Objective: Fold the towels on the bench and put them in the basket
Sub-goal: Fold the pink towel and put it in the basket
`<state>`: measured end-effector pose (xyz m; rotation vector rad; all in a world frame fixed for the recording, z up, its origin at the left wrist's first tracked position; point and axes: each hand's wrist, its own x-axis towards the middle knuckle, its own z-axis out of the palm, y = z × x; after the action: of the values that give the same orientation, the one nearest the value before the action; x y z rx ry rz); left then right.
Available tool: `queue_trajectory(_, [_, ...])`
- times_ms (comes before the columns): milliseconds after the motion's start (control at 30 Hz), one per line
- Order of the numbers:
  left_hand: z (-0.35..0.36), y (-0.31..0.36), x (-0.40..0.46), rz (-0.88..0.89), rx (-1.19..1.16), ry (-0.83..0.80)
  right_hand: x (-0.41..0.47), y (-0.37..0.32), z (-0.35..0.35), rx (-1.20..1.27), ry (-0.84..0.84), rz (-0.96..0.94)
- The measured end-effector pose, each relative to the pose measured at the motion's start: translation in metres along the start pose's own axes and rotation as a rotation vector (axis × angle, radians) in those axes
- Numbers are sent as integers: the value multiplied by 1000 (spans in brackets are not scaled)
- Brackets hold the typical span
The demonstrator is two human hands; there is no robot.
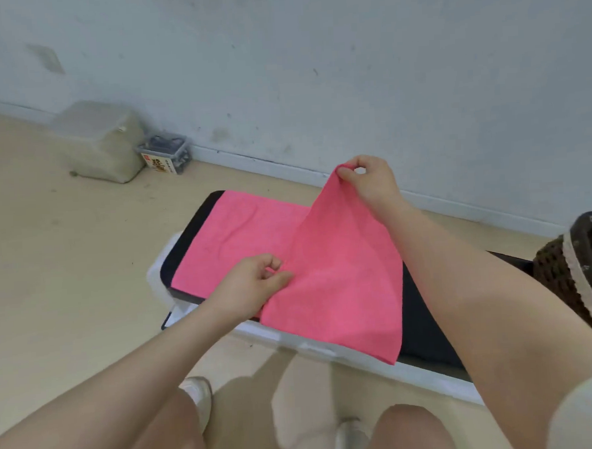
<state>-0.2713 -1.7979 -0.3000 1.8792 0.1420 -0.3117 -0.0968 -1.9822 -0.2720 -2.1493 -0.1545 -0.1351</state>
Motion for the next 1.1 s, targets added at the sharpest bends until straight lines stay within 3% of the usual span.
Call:
queue_trajectory(200, [-70,-52,-10,-124,-29,230,3,-38,97,86,-209,89])
queue_trajectory(267, [-78,-60,-7,-144,-31,230,6,-40,121,44,-186,58])
queue_trajectory(467, [-86,-65,2,-68,-31,314,37,-37,151,-422,-80,-161])
queue_trajectory(567, [-99,-72,4,-63,0,399,54,-45,166,-391,-20,-163])
queue_trajectory(767, [-109,-98,1,-105,298,438,51,-35,213,-455,-134,-126])
queue_trajectory(867, [-112,-101,3,-83,304,493,56,-33,219,-466,-117,-68])
queue_trajectory(1000, [-121,-99,8,-105,103,557,65,-37,224,-440,-58,-48])
queue_trajectory(1100, [-122,-102,12,-133,309,571,62,-33,232,-579,-136,-77])
